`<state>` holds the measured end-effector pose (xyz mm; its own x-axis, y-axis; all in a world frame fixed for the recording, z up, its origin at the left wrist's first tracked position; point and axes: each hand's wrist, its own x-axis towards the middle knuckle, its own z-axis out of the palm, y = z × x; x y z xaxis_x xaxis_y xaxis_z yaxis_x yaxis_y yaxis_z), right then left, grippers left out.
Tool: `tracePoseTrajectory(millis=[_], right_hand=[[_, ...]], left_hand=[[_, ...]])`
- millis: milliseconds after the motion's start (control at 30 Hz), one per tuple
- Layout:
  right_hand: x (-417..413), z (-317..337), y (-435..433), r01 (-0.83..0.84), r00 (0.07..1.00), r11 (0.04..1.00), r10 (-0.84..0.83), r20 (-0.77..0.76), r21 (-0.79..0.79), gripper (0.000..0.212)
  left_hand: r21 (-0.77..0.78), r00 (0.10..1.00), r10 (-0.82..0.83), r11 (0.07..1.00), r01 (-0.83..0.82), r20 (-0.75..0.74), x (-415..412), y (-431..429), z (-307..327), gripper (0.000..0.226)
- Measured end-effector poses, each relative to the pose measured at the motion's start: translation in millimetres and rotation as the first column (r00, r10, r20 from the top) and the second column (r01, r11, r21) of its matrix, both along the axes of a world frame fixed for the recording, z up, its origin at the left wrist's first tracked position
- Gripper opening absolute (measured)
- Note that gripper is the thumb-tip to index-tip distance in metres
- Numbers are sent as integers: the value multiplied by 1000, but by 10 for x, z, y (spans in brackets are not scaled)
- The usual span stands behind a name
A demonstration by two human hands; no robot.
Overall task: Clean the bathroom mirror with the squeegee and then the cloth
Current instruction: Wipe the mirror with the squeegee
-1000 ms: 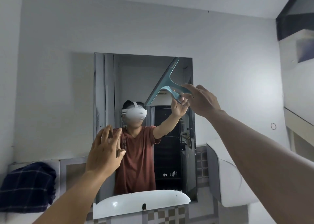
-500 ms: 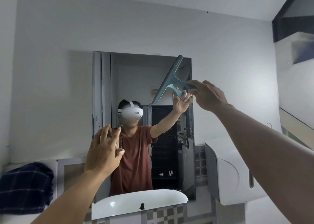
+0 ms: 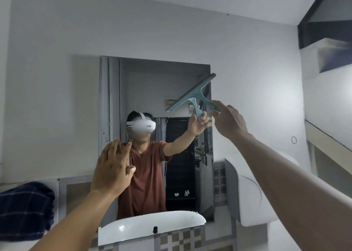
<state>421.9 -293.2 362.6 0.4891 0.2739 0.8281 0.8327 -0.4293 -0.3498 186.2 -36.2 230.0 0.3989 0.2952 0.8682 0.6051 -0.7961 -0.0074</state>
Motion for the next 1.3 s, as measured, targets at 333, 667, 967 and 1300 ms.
tracePoseTrajectory(millis=[333, 667, 967, 1300], right_hand=[[-385, -261, 145, -3, 997, 1000, 3, -74, 5, 48], [-568, -394, 248, -113, 971, 993, 118, -209, 35, 63], [-774, -637, 506, -158, 948, 980, 184, -258, 121, 63], [-933, -855, 684, -164, 933, 973, 206, -295, 161, 56]], left_hand=[[40, 999, -29, 999, 30, -25, -80, 58, -58, 85], [38, 996, -72, 997, 74, -58, -156, 86, -366, 85], [41, 993, -23, 999, 28, -118, -152, 104, -439, 88], [77, 994, -9, 997, 17, -107, -225, 97, -539, 90]])
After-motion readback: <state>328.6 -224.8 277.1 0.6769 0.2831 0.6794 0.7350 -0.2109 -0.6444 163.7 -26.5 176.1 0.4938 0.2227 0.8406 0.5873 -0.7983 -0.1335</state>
